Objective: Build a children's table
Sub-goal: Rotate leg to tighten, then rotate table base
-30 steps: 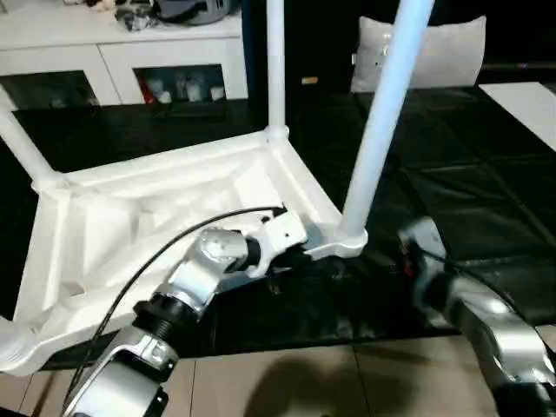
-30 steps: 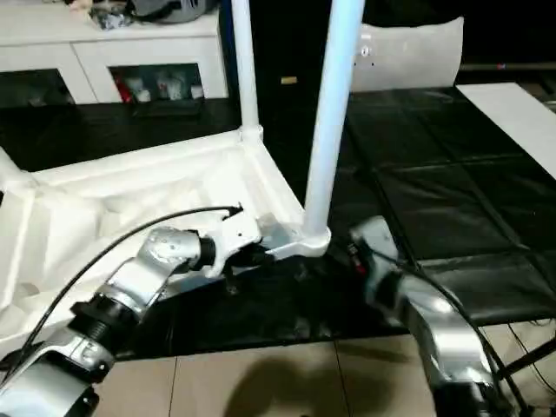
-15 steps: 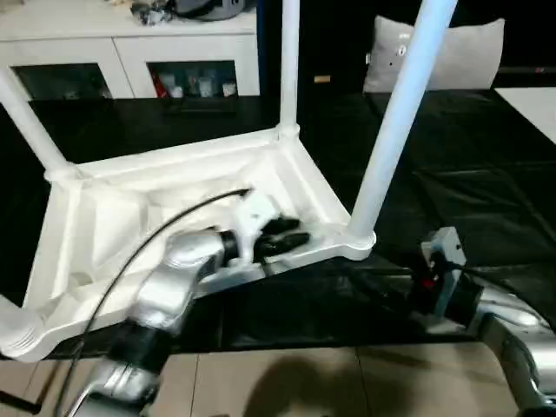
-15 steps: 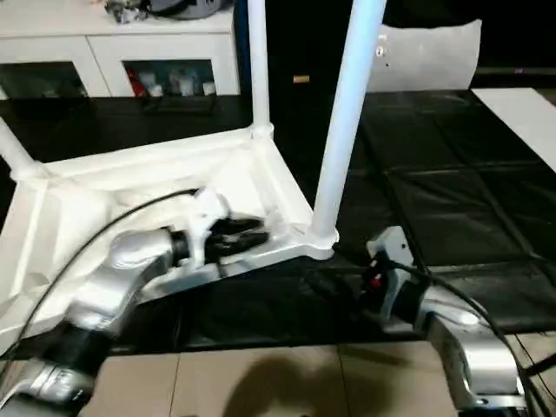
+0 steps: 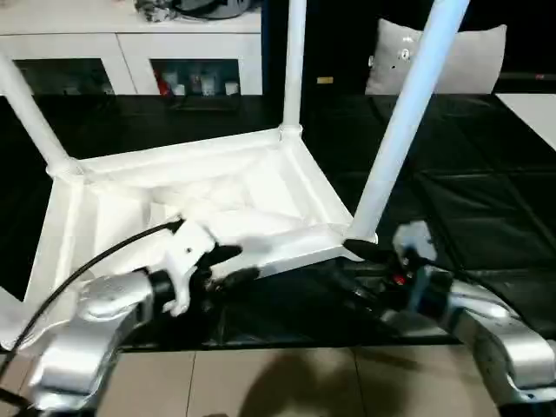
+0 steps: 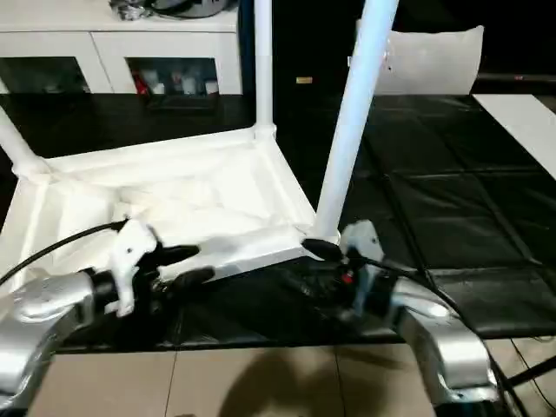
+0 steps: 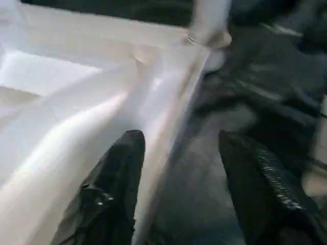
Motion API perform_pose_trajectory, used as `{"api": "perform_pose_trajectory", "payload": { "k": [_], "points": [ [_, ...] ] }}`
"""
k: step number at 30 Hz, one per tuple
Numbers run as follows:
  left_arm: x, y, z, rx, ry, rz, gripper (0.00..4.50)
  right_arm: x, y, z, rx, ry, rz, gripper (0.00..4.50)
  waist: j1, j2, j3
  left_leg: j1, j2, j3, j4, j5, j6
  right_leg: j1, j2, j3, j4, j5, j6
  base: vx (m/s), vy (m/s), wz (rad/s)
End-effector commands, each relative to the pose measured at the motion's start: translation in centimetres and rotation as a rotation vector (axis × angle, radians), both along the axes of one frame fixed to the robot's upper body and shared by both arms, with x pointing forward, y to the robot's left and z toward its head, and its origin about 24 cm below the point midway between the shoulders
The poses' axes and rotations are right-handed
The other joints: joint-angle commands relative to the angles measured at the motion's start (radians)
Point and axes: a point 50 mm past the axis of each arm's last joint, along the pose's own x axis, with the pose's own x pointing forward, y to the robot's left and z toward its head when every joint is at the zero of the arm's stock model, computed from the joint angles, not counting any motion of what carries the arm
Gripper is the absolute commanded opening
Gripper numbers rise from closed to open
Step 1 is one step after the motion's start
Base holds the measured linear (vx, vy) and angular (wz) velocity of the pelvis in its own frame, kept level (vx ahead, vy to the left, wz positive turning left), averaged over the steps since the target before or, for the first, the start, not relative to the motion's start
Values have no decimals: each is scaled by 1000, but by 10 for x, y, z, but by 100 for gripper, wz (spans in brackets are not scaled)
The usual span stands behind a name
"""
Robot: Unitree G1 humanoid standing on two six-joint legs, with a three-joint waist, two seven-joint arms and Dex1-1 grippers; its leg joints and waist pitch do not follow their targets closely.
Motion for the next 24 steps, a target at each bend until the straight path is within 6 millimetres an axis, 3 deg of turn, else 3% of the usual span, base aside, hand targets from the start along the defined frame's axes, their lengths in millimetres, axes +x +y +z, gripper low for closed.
{"api": "perform_pose_trajectory", "payload": {
  "k": [1, 3, 6, 7, 9, 12, 15, 19, 20, 22, 24],
  "points": [
    [-10, 7, 6, 20, 49, -24, 292, 4, 14, 2, -2, -14, 7, 450, -4, 0, -41, -3, 81, -37, -78, -124, 58, 50, -118, 92, -79, -397, 11, 0, 0, 0],
    [-15, 13, 5, 66, 95, -36, 306, 9, 29, 1, 4, -20, 9, 450, -9, 3, -40, -5, 79, -39, -79, -118, 58, 50, -116, 93, -74, -387, 2, 0, 0, 0],
    [-19, 24, 1, 152, 122, -18, 315, 23, 51, 1, 4, -32, -44, 450, -20, 8, -37, 2, 77, -39, -80, -134, 44, 45, -115, 93, -77, -406, -3, 0, 0, 0],
    [-18, 26, 0, 163, 116, -2, 341, 25, 57, 3, 17, -35, -37, 450, -21, 8, -38, 3, 77, -40, -80, -134, 41, 46, -116, 94, -77, -403, -1, 0, 0, 0],
    [-13, 26, -1, 161, 95, 32, 347, 25, 64, 5, 30, -44, -17, 450, -19, 20, -39, 6, 80, -41, -79, -135, 36, 45, -115, 96, -74, -384, -2, 0, 0, 0],
    [-11, 26, -4, 179, 103, 43, 374, 27, 68, 6, 27, -60, -26, 450, -16, 18, -45, 1, 88, -45, -81, -112, 30, 50, -117, 102, -58, -296, -15, 0, 0, 0],
    [-13, 25, -5, 188, 118, 23, 395, 28, 68, 6, 22, -68, -37, 450, -16, 16, -46, -3, 84, -44, -79, -97, 31, 54, -119, 104, -54, -277, -25, 0, 0, 0],
    [-12, 23, -4, 180, 112, 12, 441, 41, 71, 1, 1, -65, -105, 450, -21, 18, -44, -2, 80, -42, -78, -119, 29, 54, -122, 102, -61, -324, -29, 0, 0, 0],
    [-13, 24, -4, 188, 116, 5, 446, 46, 71, 1, -5, -66, -145, 450, -24, 24, -44, -3, 78, -43, -79, -126, 26, 56, -121, 101, -62, -341, -29, 0, 0, 0],
    [-14, 25, -4, 194, 123, 1, 446, 52, 70, 2, -3, -70, -188, 450, -28, 20, -44, 0, 77, -43, -78, -131, 25, 54, -119, 99, -64, -355, -21, 0, 0, 0],
    [-16, 25, -5, 195, 145, -16, 446, 63, 67, 6, 24, -82, -265, 450, -28, 24, -45, 2, 79, -43, -78, -124, 24, 52, -117, 100, -62, -342, -26, 0, 0, 0]
  ]
}}
